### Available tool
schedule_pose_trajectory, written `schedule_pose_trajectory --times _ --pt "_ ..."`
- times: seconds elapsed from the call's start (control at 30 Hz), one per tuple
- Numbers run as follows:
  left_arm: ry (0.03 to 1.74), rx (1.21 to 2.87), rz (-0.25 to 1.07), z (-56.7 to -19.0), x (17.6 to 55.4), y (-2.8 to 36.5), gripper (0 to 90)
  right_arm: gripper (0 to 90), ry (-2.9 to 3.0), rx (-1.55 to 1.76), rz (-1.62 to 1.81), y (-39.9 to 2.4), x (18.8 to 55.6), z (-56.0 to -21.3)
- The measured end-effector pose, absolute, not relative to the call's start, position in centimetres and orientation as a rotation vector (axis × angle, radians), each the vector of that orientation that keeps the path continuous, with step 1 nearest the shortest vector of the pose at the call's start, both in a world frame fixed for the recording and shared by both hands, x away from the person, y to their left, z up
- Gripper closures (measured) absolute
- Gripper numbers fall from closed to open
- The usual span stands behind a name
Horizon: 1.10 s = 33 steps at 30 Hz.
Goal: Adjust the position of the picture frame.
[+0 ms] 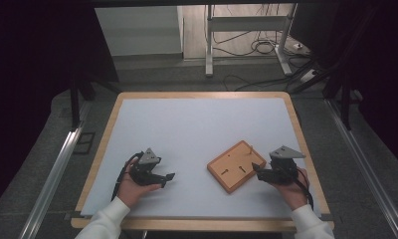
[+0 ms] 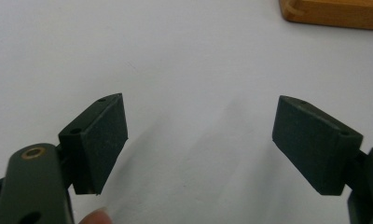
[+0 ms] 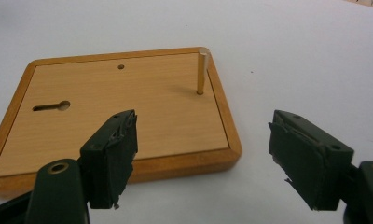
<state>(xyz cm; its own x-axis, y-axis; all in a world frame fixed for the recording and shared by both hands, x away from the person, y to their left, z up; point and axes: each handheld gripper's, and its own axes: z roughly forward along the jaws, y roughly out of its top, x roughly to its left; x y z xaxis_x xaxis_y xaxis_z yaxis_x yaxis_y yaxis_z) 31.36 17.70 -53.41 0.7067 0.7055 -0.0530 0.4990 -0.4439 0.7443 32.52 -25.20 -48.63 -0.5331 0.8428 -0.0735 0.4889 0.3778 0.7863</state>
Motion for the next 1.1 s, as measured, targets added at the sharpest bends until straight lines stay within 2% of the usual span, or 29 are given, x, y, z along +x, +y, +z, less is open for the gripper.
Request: schedule_pose_trajectory --times 0.77,0.93,1.1 --pt "0.909 2.144 0.338 -53.4 31.3 17.7 17.7 33.0 2.216 1.113 1.008 -21.6 35.9 -49.3" --pt "0.909 2.144 0.337 -53.5 31.3 17.7 17.7 37.9 2.189 1.140 0.979 -21.6 36.6 -49.8" --pt "0.906 2.148 0.337 -53.5 31.3 17.6 17.7 52.9 2.170 1.174 0.986 -21.9 37.7 -50.5"
